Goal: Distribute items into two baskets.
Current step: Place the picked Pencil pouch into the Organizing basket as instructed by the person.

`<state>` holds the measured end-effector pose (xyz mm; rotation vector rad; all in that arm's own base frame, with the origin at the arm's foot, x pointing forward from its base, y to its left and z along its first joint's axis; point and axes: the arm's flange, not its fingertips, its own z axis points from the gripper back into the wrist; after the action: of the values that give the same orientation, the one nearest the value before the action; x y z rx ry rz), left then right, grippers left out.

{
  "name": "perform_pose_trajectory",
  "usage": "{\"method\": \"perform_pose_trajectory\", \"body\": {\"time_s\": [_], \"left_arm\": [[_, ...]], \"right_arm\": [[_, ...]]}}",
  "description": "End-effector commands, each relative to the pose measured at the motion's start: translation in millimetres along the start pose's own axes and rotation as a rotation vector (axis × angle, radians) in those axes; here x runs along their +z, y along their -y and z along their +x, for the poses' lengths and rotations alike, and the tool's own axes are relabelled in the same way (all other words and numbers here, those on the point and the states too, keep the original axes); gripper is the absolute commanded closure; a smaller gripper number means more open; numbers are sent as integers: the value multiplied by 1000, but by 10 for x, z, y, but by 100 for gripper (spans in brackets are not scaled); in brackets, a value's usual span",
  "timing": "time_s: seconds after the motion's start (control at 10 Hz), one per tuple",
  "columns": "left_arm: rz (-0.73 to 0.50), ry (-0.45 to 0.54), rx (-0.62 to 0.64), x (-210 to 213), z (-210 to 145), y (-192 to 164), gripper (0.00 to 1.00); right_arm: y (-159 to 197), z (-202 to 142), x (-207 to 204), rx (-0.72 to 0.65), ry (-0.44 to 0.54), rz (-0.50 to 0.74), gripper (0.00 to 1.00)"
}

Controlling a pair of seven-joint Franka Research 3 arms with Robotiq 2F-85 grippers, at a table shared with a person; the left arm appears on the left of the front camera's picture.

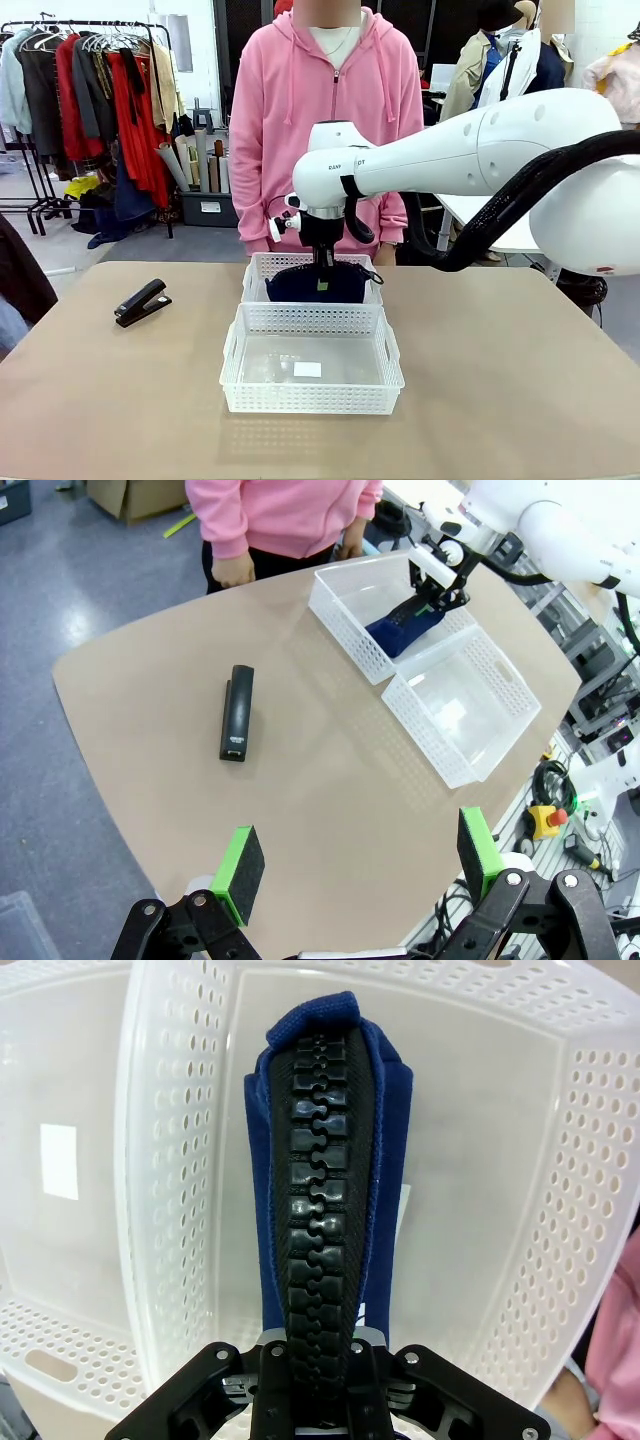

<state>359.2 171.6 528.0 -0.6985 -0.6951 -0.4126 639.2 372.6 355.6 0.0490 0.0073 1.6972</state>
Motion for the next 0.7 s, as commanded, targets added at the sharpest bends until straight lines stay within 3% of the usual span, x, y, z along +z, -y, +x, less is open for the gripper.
{"method": "perform_pose_trajectory", "body": {"time_s": [0.0,0.3,0.4,0.6], "left_arm": [[-10,21,-10,3,6,2,0],[-10,21,-10,3,6,2,0],[-10,21,-10,3,6,2,0],[-10,21,-10,3,6,2,0]], "right_arm": [[134,61,93,20,26,31,100],[135,72,97,32,47,44,100],[132,66,100,30,54,51,88],[123,61,97,30,63,43,48]]}}
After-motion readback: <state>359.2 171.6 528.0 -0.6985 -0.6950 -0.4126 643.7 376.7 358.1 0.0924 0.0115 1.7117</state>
